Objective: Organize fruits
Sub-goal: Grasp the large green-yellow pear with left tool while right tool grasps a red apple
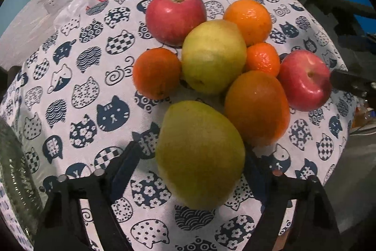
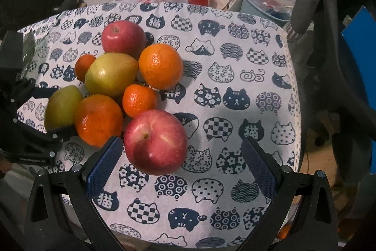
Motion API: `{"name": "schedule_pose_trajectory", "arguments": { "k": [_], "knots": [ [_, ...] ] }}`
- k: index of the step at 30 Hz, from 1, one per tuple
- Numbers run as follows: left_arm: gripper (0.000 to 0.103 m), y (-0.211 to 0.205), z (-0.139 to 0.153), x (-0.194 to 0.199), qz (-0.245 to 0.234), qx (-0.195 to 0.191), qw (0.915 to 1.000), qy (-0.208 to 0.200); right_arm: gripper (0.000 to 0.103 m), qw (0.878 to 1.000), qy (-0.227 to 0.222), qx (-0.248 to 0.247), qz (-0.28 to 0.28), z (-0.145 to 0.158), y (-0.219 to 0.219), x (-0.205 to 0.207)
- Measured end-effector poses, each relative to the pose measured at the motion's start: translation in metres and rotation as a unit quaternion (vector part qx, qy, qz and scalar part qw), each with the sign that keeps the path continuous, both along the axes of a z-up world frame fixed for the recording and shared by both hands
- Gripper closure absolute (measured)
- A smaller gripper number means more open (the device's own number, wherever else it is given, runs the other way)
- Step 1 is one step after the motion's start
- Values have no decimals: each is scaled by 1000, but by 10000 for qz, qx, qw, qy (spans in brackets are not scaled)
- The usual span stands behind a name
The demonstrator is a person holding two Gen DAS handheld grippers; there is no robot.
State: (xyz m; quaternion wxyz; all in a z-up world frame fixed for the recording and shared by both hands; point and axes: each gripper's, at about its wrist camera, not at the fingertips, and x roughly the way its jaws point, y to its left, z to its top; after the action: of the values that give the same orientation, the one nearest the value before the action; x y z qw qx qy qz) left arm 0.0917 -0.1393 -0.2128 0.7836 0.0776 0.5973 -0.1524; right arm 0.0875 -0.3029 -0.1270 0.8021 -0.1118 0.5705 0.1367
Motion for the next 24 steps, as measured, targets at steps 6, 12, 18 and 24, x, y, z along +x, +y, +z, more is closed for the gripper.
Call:
{"name": "schedule_pose_trajectory", "arguments": {
  "k": [6,12,18,24],
  "knots": [
    [34,-5,0,0,-166,-115,9998,-21,3,9998,134,-19,178,-9,7,-1],
    [35,-6,2,0,-167,-73,9998,-35,3,9992,252,-143,257,-23,6,2],
    [35,2,4,-4,-144,-69,9999,3,3,9986,375,-170,326,-34,8,5],
    [35,7,9,-11,-118,-98,9999,1,3,9975,461,-282,454,-44,17,9]
  ]
}}
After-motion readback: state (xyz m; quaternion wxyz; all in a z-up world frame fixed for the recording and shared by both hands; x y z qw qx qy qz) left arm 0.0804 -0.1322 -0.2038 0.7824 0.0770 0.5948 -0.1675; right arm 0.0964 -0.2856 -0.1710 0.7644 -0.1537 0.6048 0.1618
